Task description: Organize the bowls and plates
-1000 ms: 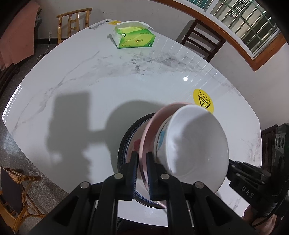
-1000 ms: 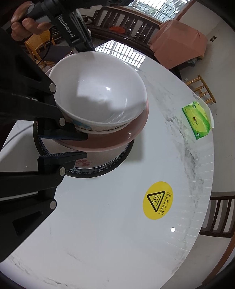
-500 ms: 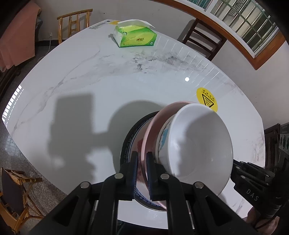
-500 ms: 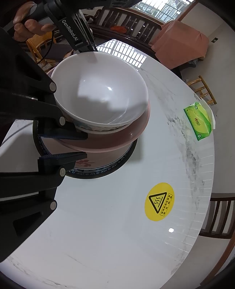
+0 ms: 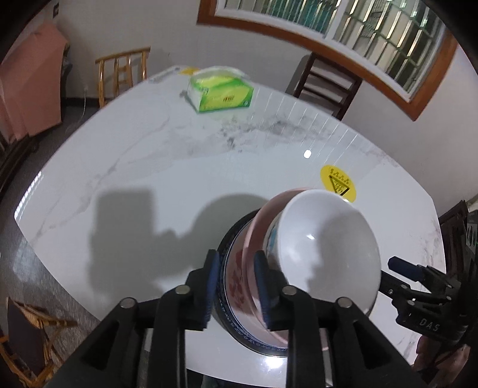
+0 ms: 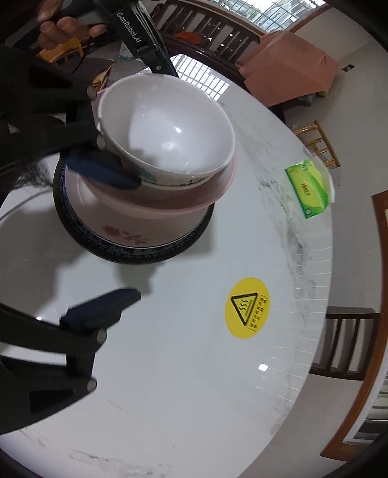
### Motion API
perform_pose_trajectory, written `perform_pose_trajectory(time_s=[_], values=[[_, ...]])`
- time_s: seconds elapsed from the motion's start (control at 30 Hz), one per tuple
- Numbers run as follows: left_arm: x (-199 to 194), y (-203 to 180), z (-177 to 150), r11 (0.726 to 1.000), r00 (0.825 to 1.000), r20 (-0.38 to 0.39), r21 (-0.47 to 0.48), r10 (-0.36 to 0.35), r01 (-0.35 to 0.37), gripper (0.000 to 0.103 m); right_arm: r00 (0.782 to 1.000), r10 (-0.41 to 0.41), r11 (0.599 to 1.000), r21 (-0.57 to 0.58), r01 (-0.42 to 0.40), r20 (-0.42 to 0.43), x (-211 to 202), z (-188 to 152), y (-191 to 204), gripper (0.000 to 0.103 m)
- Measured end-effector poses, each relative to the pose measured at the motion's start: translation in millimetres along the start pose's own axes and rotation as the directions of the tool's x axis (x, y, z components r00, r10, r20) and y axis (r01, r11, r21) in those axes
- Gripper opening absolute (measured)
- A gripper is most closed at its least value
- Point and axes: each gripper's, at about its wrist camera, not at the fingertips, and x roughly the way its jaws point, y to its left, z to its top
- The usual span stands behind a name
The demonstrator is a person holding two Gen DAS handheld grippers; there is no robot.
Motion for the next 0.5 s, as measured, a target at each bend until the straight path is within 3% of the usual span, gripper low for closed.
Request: perform_pose_trajectory(time_s=[0.23, 0.4, 0.5], values=[[-36, -5, -15, 0.996, 0.988, 0.141, 0.040, 0.071, -0.077, 0.057, 0.993, -0.061, 0.997, -0.046, 0.066, 0.106, -20, -21, 2, 0.092], [-49, -16, -48, 0.980, 0.964, 0.205, 0.070, 0.167, -0.184, 0.066, 0.980, -0.057, 0.992, -0.099, 0.077, 0.193, -30, -47, 8, 0.103], [-44, -30, -72, 0.974, 0.968, 0.185, 0.121, 0.167, -0.191, 0.067, 0.976, -0.031, 0.992, -0.116, 0.057, 0.216, -28, -68, 11, 0.103]])
